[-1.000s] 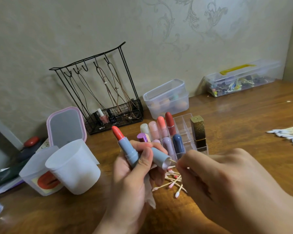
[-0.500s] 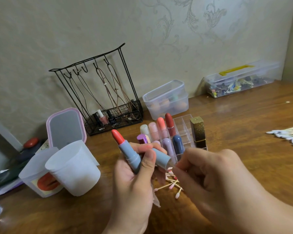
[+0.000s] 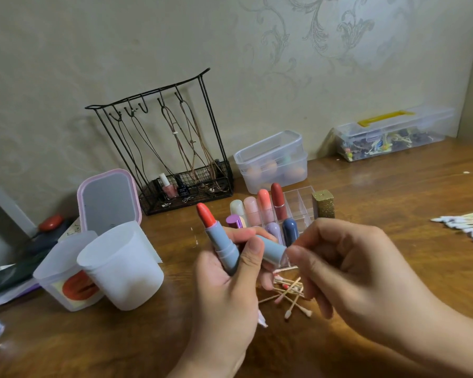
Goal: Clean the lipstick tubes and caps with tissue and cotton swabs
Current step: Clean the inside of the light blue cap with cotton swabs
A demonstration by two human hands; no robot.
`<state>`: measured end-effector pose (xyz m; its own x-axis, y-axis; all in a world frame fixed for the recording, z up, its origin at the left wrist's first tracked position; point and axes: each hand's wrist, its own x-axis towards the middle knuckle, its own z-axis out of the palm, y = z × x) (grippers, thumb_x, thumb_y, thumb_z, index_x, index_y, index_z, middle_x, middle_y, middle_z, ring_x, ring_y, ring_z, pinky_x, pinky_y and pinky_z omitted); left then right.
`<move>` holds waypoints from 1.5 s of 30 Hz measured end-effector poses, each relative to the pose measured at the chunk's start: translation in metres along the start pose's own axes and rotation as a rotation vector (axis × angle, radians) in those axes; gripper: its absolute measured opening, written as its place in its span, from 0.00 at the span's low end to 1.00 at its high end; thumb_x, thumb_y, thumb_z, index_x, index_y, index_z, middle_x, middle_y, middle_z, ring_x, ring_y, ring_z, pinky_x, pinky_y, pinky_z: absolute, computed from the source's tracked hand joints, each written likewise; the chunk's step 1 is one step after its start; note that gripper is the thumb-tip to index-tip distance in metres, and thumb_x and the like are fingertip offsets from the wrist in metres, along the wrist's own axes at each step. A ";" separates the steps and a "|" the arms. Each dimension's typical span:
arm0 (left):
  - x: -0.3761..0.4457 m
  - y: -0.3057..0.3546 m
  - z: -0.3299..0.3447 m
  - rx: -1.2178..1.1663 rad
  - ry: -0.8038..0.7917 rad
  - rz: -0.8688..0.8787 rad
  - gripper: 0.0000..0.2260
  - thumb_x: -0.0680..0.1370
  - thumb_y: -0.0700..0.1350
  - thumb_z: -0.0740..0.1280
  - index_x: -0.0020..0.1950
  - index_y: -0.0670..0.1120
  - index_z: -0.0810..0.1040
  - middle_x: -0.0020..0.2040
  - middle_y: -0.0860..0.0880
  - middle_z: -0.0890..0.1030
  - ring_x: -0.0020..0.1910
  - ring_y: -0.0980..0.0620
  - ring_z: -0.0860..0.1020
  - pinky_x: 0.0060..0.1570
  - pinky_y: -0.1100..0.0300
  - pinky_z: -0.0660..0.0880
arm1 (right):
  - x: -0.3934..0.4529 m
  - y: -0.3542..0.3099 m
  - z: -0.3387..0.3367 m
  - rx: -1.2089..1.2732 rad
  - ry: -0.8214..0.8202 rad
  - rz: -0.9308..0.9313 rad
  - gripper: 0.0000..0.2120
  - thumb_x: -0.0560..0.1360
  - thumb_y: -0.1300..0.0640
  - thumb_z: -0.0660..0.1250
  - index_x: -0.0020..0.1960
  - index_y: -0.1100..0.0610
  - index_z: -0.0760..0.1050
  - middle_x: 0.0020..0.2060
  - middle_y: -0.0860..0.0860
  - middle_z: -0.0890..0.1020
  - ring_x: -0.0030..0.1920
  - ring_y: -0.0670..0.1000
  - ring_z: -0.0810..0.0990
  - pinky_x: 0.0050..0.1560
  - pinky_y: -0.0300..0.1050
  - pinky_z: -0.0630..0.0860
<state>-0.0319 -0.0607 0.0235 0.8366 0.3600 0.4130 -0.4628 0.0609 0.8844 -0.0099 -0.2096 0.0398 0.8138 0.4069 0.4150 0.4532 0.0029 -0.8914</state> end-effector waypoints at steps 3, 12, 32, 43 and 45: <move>0.002 -0.002 -0.001 0.013 0.030 -0.008 0.10 0.74 0.45 0.69 0.48 0.38 0.76 0.41 0.42 0.83 0.37 0.48 0.82 0.36 0.57 0.79 | 0.000 0.000 0.006 -0.009 -0.073 0.049 0.08 0.77 0.64 0.67 0.39 0.59 0.76 0.24 0.55 0.79 0.21 0.44 0.73 0.25 0.34 0.67; 0.001 -0.003 -0.004 0.100 0.034 -0.006 0.13 0.72 0.49 0.71 0.49 0.40 0.77 0.41 0.43 0.83 0.38 0.49 0.82 0.39 0.56 0.79 | 0.001 0.003 0.004 0.012 -0.058 0.041 0.08 0.77 0.61 0.67 0.40 0.57 0.76 0.24 0.56 0.79 0.22 0.47 0.75 0.25 0.40 0.70; 0.009 0.003 -0.008 0.101 0.073 -0.027 0.11 0.70 0.46 0.66 0.46 0.40 0.75 0.34 0.47 0.82 0.32 0.52 0.80 0.32 0.61 0.78 | -0.005 0.005 -0.002 -0.057 -0.098 -0.050 0.09 0.77 0.58 0.69 0.38 0.56 0.76 0.23 0.52 0.77 0.22 0.43 0.70 0.25 0.37 0.66; 0.001 0.001 0.000 0.117 0.047 -0.089 0.10 0.69 0.48 0.67 0.45 0.43 0.78 0.39 0.48 0.84 0.43 0.51 0.84 0.37 0.61 0.79 | -0.004 0.018 0.005 -0.283 -0.051 -0.192 0.07 0.75 0.55 0.69 0.39 0.52 0.77 0.24 0.51 0.76 0.22 0.49 0.70 0.24 0.35 0.65; 0.002 0.003 0.000 0.096 0.055 -0.094 0.10 0.69 0.47 0.67 0.46 0.42 0.77 0.37 0.49 0.84 0.36 0.52 0.83 0.32 0.63 0.78 | -0.001 0.020 0.000 -0.344 -0.080 -0.165 0.08 0.76 0.56 0.70 0.38 0.51 0.77 0.25 0.49 0.77 0.22 0.46 0.71 0.24 0.34 0.65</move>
<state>-0.0321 -0.0599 0.0272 0.8563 0.4076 0.3173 -0.3508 0.0081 0.9364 -0.0017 -0.2101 0.0218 0.6949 0.4969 0.5197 0.6822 -0.2270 -0.6950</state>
